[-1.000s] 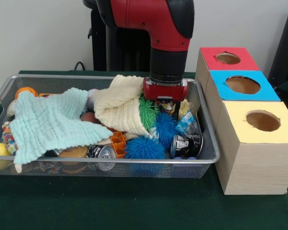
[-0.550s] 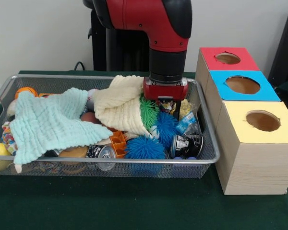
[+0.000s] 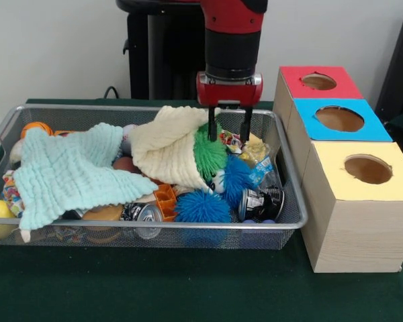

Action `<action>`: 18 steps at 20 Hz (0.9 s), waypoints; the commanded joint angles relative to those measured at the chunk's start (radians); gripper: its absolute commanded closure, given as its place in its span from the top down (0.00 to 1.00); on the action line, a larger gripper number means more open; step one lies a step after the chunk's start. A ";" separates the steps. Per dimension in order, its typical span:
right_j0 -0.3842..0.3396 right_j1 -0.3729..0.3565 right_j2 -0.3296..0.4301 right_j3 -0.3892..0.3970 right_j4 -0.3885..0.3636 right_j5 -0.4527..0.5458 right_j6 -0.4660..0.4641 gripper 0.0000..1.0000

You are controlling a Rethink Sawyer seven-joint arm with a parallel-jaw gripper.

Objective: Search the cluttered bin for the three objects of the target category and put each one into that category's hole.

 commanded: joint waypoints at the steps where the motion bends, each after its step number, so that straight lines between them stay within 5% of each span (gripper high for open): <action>1: -0.019 -0.128 0.044 0.054 0.029 0.171 0.121 1.00; 18: -0.089 0.018 0.174 0.080 0.059 -0.079 0.215 1.00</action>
